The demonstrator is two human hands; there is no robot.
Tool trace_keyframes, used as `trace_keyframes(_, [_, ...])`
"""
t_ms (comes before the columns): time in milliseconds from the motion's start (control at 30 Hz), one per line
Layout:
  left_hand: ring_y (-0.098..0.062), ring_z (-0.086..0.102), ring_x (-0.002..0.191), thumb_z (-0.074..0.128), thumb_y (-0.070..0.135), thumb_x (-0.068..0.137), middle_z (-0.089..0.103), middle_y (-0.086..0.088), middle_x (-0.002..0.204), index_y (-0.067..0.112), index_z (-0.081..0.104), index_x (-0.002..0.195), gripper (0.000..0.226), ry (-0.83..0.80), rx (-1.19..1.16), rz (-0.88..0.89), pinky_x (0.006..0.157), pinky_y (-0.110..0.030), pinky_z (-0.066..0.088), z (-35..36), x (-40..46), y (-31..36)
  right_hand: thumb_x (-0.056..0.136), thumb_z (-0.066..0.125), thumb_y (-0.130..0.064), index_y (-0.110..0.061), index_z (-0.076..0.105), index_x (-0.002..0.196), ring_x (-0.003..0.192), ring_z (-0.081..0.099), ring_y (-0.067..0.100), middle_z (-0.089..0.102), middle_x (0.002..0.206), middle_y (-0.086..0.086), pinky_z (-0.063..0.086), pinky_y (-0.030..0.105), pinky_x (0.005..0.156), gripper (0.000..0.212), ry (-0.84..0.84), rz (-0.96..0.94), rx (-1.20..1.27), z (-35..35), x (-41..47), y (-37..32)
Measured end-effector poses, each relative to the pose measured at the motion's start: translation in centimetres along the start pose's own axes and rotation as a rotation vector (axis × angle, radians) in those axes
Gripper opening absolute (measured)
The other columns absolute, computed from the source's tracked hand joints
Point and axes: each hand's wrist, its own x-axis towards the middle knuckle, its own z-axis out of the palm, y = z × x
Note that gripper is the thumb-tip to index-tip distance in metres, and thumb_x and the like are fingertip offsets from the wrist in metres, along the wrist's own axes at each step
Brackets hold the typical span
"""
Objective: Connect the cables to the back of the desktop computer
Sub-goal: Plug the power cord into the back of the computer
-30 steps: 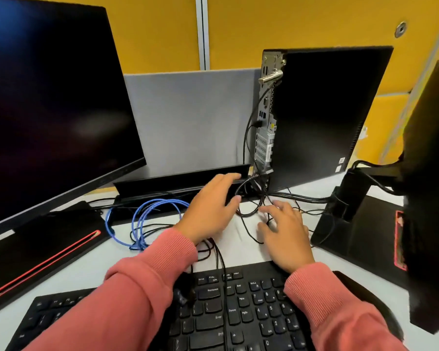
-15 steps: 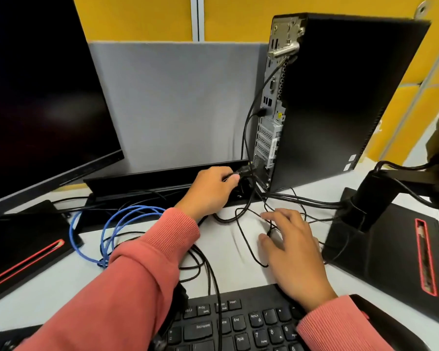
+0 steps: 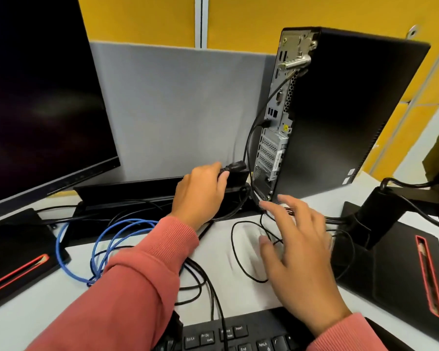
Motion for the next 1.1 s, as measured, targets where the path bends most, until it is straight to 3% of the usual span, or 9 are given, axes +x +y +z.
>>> trace_keyframes(67, [-0.034, 0.055, 0.072, 0.042, 0.043, 0.107, 0.053, 0.001, 0.076, 0.018, 0.046, 0.083, 0.035, 0.05, -0.022, 0.035, 0.06, -0.041, 0.044, -0.1, 0.0, 0.0, 0.094, 0.054, -0.024, -0.031, 0.06, 0.131, 0.122, 0.044, 0.012, 0.05, 0.129, -0.014, 0.038, 0.035, 0.1, 0.038, -0.028, -0.102, 0.022, 0.3, 1.4, -1.2])
trace_keyframes(133, [-0.032, 0.056, 0.074, 0.043, 0.045, 0.107, 0.052, 0.002, 0.081, 0.018, 0.046, 0.085, 0.035, 0.072, -0.028, 0.061, 0.06, -0.04, 0.042, -0.1, 0.0, -0.2, 0.096, 0.049, -0.016, -0.025, 0.063, 0.131, 0.116, 0.052, 0.014, 0.056, 0.12, -0.011, 0.044, 0.034, 0.1, 0.038, -0.198, -0.12, 0.014, 1.2, 3.0, -2.1])
trace_keyframes(267, [-0.031, 0.053, 0.07, 0.046, 0.047, 0.106, 0.042, 0.004, 0.077, 0.026, 0.034, 0.081, 0.034, 0.122, -0.066, 0.114, 0.057, -0.04, 0.042, -0.2, -0.4, -0.6, 0.095, 0.045, -0.004, -0.018, 0.067, 0.124, 0.119, 0.058, 0.022, 0.057, 0.127, -0.003, 0.049, 0.038, 0.1, 0.039, -0.421, -0.056, -0.16, 2.9, 5.3, -2.2])
trace_keyframes(433, [-0.032, 0.053, 0.066, 0.046, 0.043, 0.106, 0.047, 0.004, 0.067, 0.022, 0.042, 0.085, 0.03, 0.157, -0.166, 0.076, 0.06, -0.046, 0.049, -0.3, -0.3, -0.9, 0.095, 0.051, -0.001, -0.017, 0.066, 0.123, 0.135, 0.042, 0.018, 0.043, 0.145, -0.006, 0.048, 0.031, 0.102, 0.036, -0.308, -0.026, -0.213, 3.8, 5.5, -1.7])
trace_keyframes(600, [-0.029, 0.059, 0.063, 0.05, 0.042, 0.105, 0.058, 0.0, 0.064, 0.02, 0.052, 0.088, 0.028, 0.144, -0.302, 0.008, 0.061, -0.047, 0.054, 0.2, -0.1, -1.7, 0.094, 0.056, -0.001, -0.013, 0.069, 0.109, 0.128, 0.055, 0.023, 0.053, 0.142, 0.0, 0.052, 0.035, 0.098, 0.023, -0.309, 0.035, -0.246, 4.4, 5.8, -1.2])
trace_keyframes(700, [-0.029, 0.062, 0.061, 0.05, 0.042, 0.105, 0.062, -0.001, 0.066, 0.022, 0.053, 0.09, 0.026, 0.132, -0.375, 0.011, 0.061, -0.048, 0.055, 0.2, -0.1, -1.7, 0.093, 0.055, 0.002, -0.01, 0.07, 0.115, 0.124, 0.058, 0.024, 0.057, 0.137, 0.002, 0.049, 0.034, 0.101, 0.029, -0.318, 0.051, -0.246, 4.2, 6.8, -1.3])
trace_keyframes(867, [-0.013, 0.063, 0.049, 0.049, 0.039, 0.106, 0.064, 0.0, 0.07, 0.023, 0.052, 0.095, 0.02, 0.137, -0.434, 0.052, 0.061, -0.043, 0.056, -0.2, -0.1, -1.2, 0.09, 0.051, 0.006, -0.008, 0.068, 0.115, 0.124, 0.057, 0.03, 0.056, 0.136, 0.006, 0.05, 0.041, 0.101, 0.033, -0.367, 0.057, -0.266, 4.5, 7.1, -1.2])
trace_keyframes(1000, [-0.024, 0.064, 0.057, 0.045, 0.044, 0.105, 0.065, 0.0, 0.072, 0.025, 0.049, 0.093, 0.024, 0.103, -0.431, 0.076, 0.063, -0.047, 0.055, -0.1, -0.3, -1.2, 0.095, 0.05, 0.004, -0.011, 0.046, 0.143, 0.135, 0.038, 0.032, 0.028, 0.161, 0.016, 0.038, 0.036, 0.111, 0.05, -0.423, 0.062, -0.379, 4.7, 7.8, -1.2])
trace_keyframes(1100, [-0.024, 0.063, 0.057, 0.043, 0.049, 0.104, 0.065, 0.001, 0.072, 0.025, 0.05, 0.095, 0.026, 0.091, -0.431, 0.081, 0.063, -0.047, 0.056, 0.0, -0.3, -1.3, 0.098, 0.053, -0.001, -0.007, 0.042, 0.145, 0.137, 0.038, 0.034, 0.019, 0.164, 0.02, 0.037, 0.038, 0.112, 0.049, -0.441, 0.094, -0.4, 5.4, 8.6, -0.8])
